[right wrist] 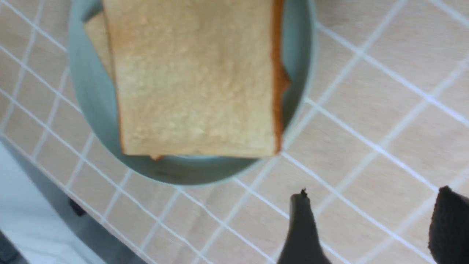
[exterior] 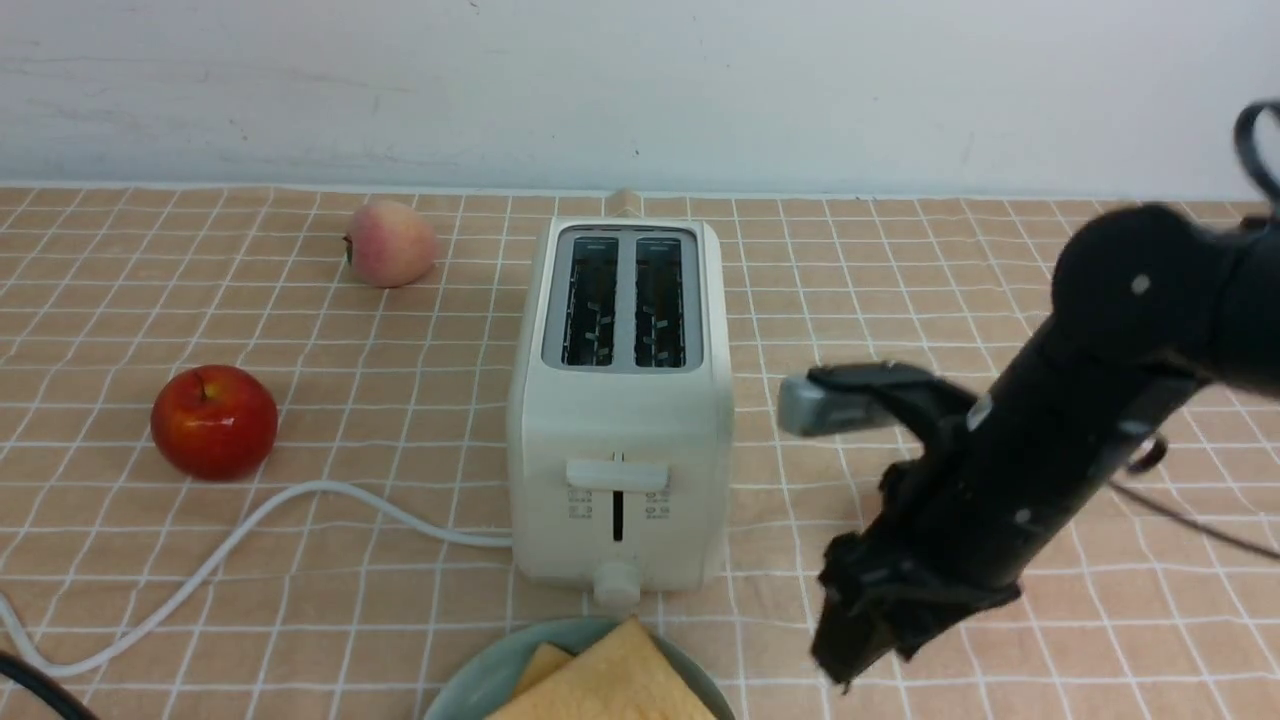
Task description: Take toasted bread from bread machine on light coffee tablecloth place on plate.
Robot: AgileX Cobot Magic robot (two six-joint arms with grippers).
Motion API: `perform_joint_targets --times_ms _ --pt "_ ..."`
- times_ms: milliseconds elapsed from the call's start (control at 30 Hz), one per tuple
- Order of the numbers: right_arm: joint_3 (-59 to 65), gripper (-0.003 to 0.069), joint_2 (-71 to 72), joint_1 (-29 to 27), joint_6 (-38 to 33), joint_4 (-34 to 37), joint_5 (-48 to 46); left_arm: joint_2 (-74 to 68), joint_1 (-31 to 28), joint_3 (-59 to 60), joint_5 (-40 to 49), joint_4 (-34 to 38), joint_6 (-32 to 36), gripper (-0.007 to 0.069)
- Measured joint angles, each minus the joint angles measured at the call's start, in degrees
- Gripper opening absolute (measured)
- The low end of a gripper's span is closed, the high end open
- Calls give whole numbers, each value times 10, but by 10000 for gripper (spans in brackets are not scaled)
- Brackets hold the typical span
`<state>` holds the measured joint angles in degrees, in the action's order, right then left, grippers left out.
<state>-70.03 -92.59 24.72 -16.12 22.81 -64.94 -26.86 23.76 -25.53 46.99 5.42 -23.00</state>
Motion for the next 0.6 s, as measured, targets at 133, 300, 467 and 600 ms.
perform_joint_targets --times_ms 133,300,467,600 --pt "-77 311 64 -4 74 -116 -42 0 0 0 -23 9 -1 -13" --pt "-118 38 191 -5 106 -145 -52 0 0 0 -107 37 -1 -13" --pt "-91 -19 365 -5 132 -159 -30 0 0 0 -218 59 -1 -11" --pt "-17 -19 504 -5 161 -175 37 0 0 0 -269 62 -1 -9"
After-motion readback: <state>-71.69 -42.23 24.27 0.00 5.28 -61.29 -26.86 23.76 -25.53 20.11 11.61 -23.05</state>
